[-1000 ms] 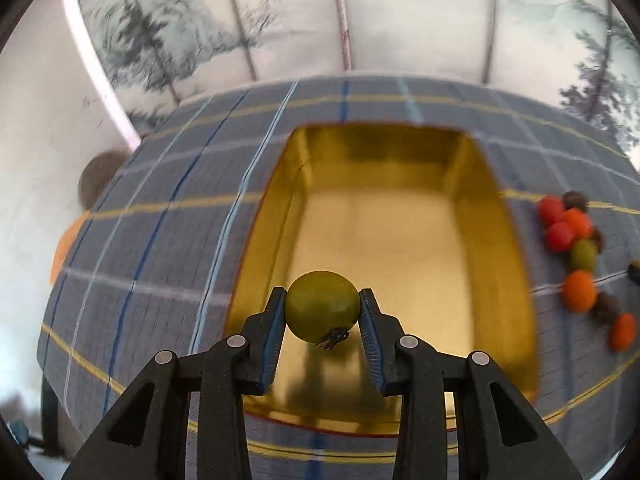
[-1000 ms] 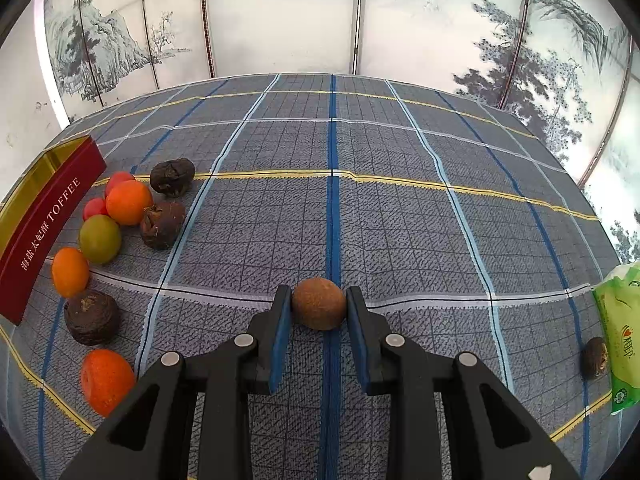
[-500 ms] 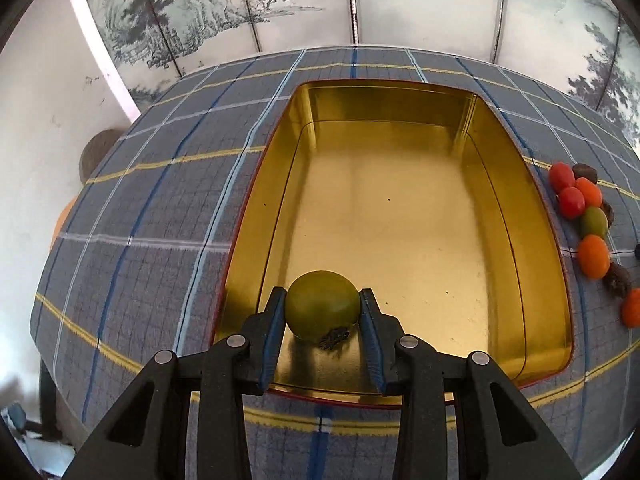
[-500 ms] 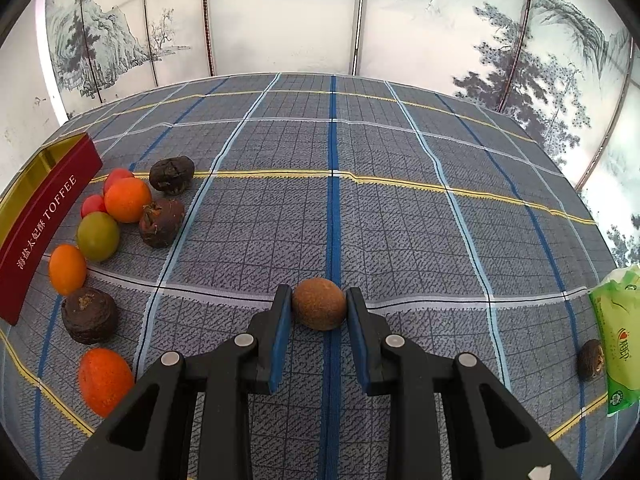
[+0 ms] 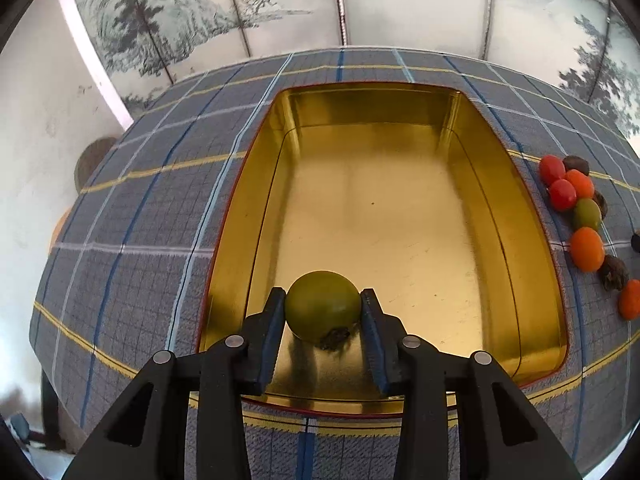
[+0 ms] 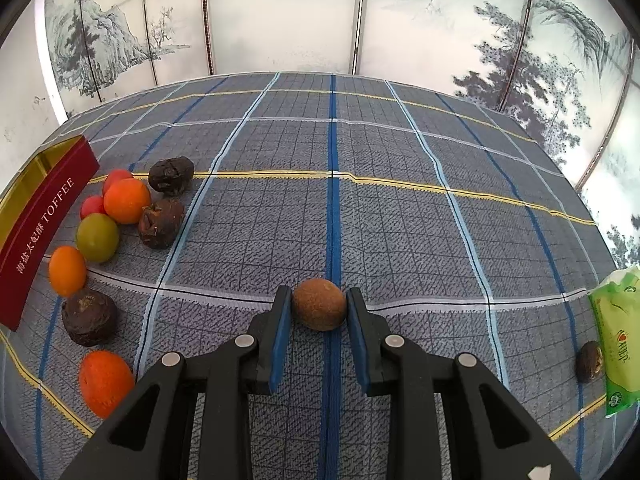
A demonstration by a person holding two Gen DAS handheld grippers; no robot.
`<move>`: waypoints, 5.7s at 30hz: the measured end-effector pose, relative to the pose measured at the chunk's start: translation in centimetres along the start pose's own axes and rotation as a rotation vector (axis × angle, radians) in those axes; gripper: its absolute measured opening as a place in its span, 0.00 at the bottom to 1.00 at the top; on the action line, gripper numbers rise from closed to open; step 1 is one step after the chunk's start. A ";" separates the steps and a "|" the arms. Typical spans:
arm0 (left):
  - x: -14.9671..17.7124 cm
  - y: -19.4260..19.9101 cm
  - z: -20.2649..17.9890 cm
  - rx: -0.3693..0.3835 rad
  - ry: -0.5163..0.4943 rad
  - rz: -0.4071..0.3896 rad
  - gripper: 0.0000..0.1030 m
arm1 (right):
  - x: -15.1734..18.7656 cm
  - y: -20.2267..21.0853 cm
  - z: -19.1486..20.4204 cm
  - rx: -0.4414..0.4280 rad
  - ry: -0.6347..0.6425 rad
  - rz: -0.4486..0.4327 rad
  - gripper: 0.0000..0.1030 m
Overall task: Organize fruits
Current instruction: 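Carry the green-yellow fruit into the red tin and open the left tool, then carry the brown kiwi into the red tin and open the right tool, then grasp a mandarin orange with the right tool, then grasp a dark brown mangosteen with the left tool, then lower the dark brown mangosteen into the tin and open the left tool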
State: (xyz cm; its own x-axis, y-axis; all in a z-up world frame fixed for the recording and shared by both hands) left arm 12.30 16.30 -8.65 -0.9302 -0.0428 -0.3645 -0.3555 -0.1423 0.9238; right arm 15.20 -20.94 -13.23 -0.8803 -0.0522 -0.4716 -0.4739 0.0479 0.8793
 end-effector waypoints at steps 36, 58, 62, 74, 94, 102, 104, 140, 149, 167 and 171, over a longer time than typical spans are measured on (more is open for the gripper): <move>3.4 4.8 8.9 -0.092 0.205 -0.141 0.78 | -3.4 3.6 30.7 -0.288 0.531 0.017 0.25; 3.9 6.9 7.2 -0.029 0.163 -0.204 0.78 | -3.1 6.4 29.4 -0.360 0.463 -0.033 0.33; 3.8 8.2 4.6 -0.015 0.088 -0.230 0.78 | -2.1 8.6 24.2 -0.345 0.390 -0.066 0.35; 4.4 8.5 -5.8 0.074 -0.119 -0.200 0.78 | 3.9 6.8 9.1 -0.166 0.191 0.050 0.35; 2.8 7.7 -12.7 0.122 -0.187 -0.160 0.78 | 5.0 3.1 10.9 -0.223 0.226 0.030 0.29; 1.7 6.4 -16.6 0.198 -0.216 -0.112 0.78 | 2.0 1.9 3.1 -0.088 0.060 -0.020 0.29; 1.6 5.9 -17.8 0.218 -0.225 -0.090 0.78 | 1.4 1.5 1.3 -0.076 0.028 -0.019 0.29; 0.2 3.2 -24.6 0.265 -0.319 -0.020 0.38 | 1.5 0.4 -0.3 -0.072 0.008 -0.017 0.31; -0.4 7.6 -19.5 0.261 -0.292 -0.114 0.38 | 1.4 0.3 -0.3 -0.062 0.011 -0.015 0.31; -4.5 0.2 0.6 0.065 0.050 0.014 0.38 | 1.4 0.3 -0.3 -0.058 0.012 -0.015 0.31; -4.4 -1.0 1.7 0.060 0.059 0.024 0.39 | 1.4 0.3 -0.3 -0.058 0.012 -0.015 0.31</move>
State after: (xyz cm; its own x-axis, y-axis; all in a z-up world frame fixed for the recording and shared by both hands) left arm 16.60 18.30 -7.78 -0.9323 -0.1042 -0.3464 -0.3392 -0.0806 0.9372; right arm 13.82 -21.27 -13.61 -0.8725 -0.0646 -0.4843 -0.4847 -0.0109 0.8746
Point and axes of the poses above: each gripper's, at about its wrist camera, not at the fingertips, and y roughly against the way its jaws point, z to its left, x to its underside, the point moved 6 cm from there along -y, roughly the way its jaws point, and after that the axes turned 11 degrees about z, right-handed, at the moved point
